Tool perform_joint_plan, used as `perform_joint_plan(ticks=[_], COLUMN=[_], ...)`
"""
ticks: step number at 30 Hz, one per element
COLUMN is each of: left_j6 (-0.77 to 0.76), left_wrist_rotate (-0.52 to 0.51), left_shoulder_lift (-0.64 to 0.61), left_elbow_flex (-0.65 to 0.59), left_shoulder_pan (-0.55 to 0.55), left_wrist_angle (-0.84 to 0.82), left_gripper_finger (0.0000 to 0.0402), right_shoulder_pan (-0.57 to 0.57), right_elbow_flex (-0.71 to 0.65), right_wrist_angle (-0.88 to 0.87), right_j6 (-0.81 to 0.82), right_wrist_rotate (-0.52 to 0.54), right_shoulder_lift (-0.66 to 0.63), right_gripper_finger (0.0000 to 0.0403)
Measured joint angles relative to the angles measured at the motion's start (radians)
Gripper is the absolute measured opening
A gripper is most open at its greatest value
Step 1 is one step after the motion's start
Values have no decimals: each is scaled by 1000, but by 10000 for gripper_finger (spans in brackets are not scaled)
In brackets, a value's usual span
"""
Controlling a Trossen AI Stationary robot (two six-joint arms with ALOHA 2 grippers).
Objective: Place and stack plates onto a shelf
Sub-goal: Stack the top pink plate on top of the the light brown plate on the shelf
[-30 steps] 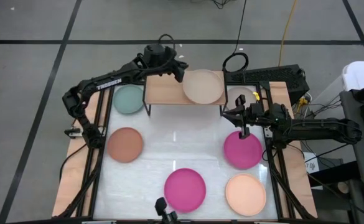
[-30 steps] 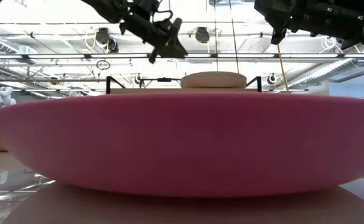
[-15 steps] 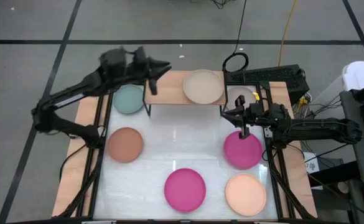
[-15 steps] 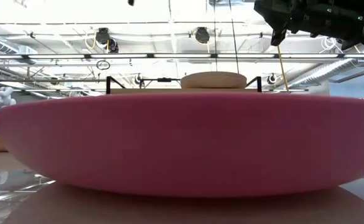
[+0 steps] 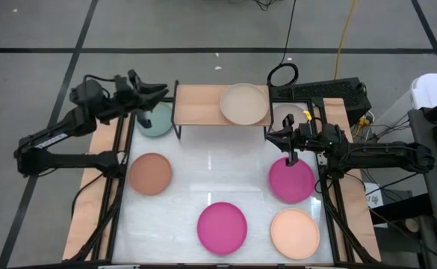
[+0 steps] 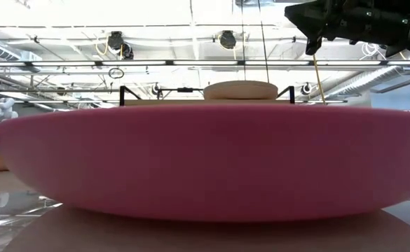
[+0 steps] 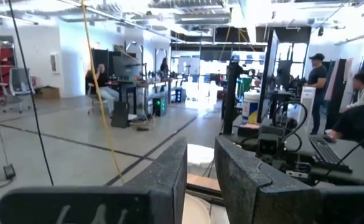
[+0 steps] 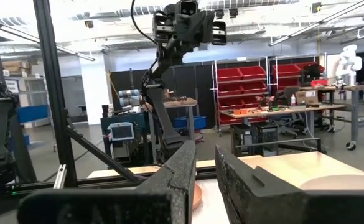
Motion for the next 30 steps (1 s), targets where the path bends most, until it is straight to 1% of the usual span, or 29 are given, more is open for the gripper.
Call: perform_joint_plan(ticks=[6,15,21,26,30], left_j6=[13,15,15,-28,1], left_wrist_rotate=[1,1,1,2,2], left_shoulder_lift=[-12,12,12,12,20], left_elbow_flex=[0,0,-1,-1,-1], left_shoulder_pan=[0,0,0,0,0], left_wrist_angle=[7,5,4,8,110], left_gripper_finger=[88,88,88,88,88], right_shoulder_pan=[0,0,0,0,0], right_elbow_flex=[0,0,7,43,63], right_wrist_angle=[-1,-4,-113,-187,-228], right_j6=[0,15,30,25,25], right_wrist_rotate=[0,0,-1,-1,-1], right_shoulder_lift=[0,0,0,0,0], right_gripper_finger=[47,47,47,47,47])
